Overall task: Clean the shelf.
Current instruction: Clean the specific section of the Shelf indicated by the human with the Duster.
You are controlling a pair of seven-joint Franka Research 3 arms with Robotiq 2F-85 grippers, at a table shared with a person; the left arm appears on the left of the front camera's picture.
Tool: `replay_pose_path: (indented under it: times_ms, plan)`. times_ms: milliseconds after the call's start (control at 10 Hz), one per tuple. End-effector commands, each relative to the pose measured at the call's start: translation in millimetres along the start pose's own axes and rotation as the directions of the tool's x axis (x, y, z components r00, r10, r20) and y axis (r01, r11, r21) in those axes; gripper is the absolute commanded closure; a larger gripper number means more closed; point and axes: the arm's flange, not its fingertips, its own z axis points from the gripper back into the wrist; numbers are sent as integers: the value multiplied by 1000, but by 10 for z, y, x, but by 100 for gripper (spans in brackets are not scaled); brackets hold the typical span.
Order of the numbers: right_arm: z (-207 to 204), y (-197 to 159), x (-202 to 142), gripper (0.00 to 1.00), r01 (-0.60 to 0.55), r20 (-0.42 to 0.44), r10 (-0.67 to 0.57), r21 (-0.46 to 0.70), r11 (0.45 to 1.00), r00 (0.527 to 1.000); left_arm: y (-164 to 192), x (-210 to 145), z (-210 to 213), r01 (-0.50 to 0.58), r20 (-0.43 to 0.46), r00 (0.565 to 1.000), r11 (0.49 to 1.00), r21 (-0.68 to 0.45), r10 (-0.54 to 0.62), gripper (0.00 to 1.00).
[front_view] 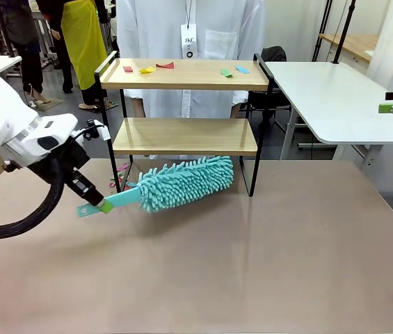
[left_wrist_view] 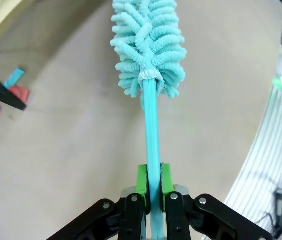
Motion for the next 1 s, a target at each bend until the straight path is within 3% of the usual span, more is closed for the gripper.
replay_pose_path:
  times_ms: [0, 400, 600, 900]
  plan:
    - [1, 10, 22, 0, -4, 1, 4, 0, 1000, 1000, -230, -439, 174, 68, -27, 997, 997, -48, -69, 87]
    - [1, 10, 22, 0, -4, 1, 4, 0, 1000, 1000, -408, -203, 1232, 169, -249, 956, 984, 51, -151, 87]
    - [1, 10, 22, 0, -4, 1, 4, 0, 1000, 1000, -594, 66, 1618, 251, -410, 893, 962, 110, -186, 87]
    - [1, 10, 22, 0, -4, 1, 4, 0, 1000, 1000, -747, 379, 1993, 284, -579, 804, 943, 171, -137, 87]
